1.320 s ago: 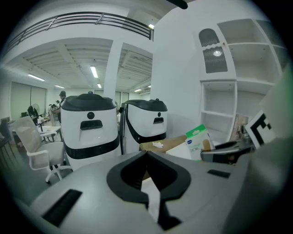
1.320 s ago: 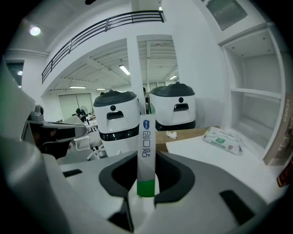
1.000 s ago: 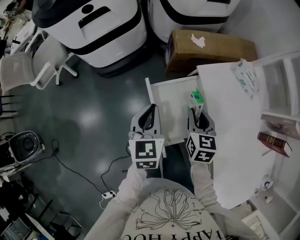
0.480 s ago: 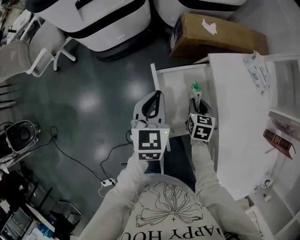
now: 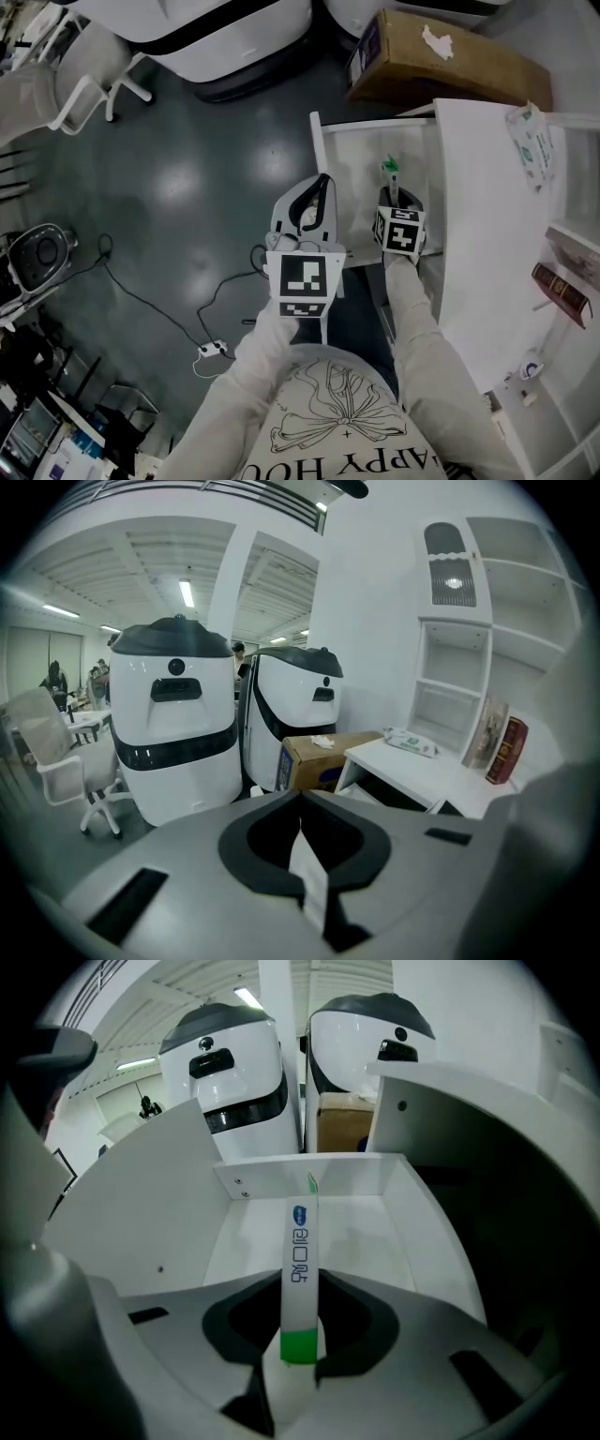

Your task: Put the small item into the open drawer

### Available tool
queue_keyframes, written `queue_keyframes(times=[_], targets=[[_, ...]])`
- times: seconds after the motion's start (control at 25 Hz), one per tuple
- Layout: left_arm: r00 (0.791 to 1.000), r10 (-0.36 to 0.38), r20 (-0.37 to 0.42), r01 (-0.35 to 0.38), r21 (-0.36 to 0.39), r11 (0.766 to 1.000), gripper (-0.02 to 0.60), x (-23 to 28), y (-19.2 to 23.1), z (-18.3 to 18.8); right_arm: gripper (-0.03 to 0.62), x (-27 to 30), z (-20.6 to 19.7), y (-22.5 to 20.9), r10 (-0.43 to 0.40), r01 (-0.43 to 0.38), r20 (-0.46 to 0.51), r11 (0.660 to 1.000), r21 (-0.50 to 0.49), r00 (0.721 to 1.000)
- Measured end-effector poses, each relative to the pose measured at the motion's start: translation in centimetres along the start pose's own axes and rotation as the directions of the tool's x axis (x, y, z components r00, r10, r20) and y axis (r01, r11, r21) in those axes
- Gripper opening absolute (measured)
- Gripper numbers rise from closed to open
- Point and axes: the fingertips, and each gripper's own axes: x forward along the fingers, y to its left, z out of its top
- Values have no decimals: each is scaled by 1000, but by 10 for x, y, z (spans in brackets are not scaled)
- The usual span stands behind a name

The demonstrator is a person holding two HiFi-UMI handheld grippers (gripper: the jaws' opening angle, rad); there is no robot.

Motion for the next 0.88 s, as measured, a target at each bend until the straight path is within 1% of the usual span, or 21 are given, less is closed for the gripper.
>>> queue_keyframes(times=[0.28, 0.48, 0.64, 0.72, 0.88], targets=[[1000, 2, -11, -2, -10, 1000, 5, 2, 2, -5, 87, 20, -16, -1, 7, -7, -79, 1000, 7, 997], [1000, 5, -9, -5, -20, 1000, 5, 1, 3, -4, 89, 25, -12, -1, 13, -12, -88, 1000, 5, 996], [1000, -1, -14, 1, -16, 1000, 5, 0, 2, -4, 102, 23, -4, 1, 45, -43, -58, 998, 38, 997], [1000, -6, -13, 6, -11, 1000, 5, -1, 1, -1, 153, 18, 3, 2, 59, -58, -29, 998, 39, 998], [1000, -6, 7, 6, -1, 1000, 5, -7, -2, 13, 152, -6, 22, 1, 50, -51, 38, 998, 35, 998]])
